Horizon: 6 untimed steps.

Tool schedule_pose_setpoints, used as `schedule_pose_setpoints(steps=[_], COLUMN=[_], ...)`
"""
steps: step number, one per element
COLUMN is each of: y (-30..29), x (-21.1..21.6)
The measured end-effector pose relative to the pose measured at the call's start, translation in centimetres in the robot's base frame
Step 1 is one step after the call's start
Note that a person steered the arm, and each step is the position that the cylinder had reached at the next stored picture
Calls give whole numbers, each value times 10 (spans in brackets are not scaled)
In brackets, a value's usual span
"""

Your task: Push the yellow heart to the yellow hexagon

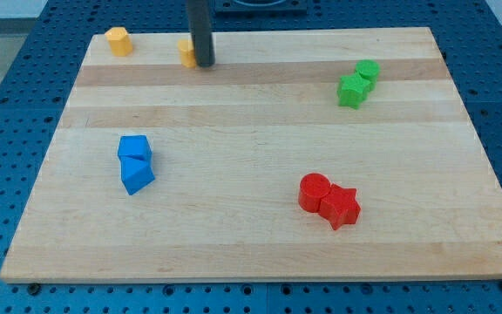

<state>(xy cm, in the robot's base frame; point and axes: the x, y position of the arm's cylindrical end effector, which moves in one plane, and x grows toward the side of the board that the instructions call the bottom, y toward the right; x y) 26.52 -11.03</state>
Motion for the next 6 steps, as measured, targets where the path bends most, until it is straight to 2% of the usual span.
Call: schedule_pose_setpoints(steps=[1, 2, 3, 6], y=[-9, 17, 15, -67], x=[-7, -14, -18, -26])
